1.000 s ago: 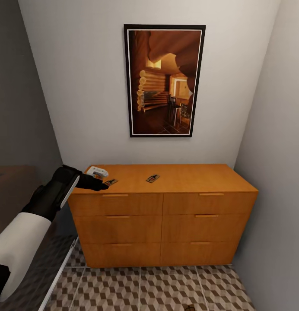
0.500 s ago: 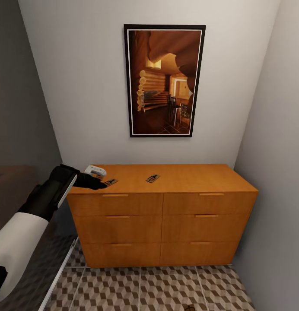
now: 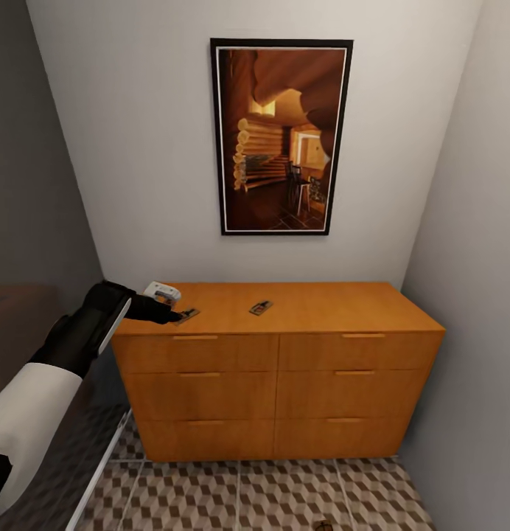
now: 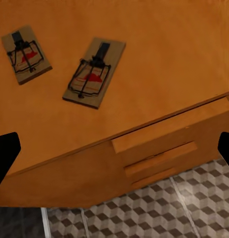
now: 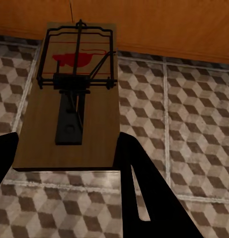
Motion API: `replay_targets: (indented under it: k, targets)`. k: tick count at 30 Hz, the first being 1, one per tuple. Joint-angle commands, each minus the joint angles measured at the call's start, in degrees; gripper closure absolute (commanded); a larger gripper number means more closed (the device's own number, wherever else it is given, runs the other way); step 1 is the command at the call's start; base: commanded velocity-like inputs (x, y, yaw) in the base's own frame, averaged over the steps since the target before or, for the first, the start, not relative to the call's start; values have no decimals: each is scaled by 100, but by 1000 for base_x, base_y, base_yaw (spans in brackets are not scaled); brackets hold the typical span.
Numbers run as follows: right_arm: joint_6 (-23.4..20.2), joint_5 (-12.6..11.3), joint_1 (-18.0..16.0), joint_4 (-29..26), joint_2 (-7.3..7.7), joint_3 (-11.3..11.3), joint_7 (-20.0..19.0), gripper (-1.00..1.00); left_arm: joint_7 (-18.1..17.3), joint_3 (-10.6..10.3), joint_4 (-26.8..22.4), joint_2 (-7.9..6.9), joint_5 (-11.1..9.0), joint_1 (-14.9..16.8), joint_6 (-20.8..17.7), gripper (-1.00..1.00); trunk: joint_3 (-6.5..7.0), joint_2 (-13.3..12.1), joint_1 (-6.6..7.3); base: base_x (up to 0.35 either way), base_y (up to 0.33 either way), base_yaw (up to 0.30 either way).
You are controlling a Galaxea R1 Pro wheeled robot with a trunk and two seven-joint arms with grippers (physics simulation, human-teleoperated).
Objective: Take the four mousetraps from the cabinet in the bathroom and place them on the bathroom floor. Make sure all four end up on the same floor surface, and ensure that at least two of them are either under or directly next to the same bathroom sink.
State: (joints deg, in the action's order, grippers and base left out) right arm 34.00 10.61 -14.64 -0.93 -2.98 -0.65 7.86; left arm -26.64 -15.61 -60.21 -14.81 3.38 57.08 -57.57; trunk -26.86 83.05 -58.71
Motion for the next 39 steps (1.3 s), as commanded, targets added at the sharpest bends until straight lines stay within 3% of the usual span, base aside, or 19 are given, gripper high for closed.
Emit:
replay_targets:
  k: [1,13,31,33,39]
  targets:
    - [10,43,-4,5,-1,-5,40,100,-34,-11,-2,-5,36,5,-13,-100,-7,3,-2,227,0,0]
    - [10,44,-4,5,-1,-5,40,100,-34,-12,4,-5,37,5,-13,-100,-7,3,-2,214,0,0]
    - [10,43,-4,5,-1,-5,40,100,-62,-36,24,-5,21,5,-17,-100,-7,3,-2,17,0,0]
    - [10,43,-4,5,-1,-5,40,100,-151,-33,24,-5,17,5,-14,-100,-7,3,-2,0,0,0]
    - [10,45,-4,5,-1,-5,40,100,-897,-4,11,-83,39,5,19,-100,-7,3,-2,0,0,0]
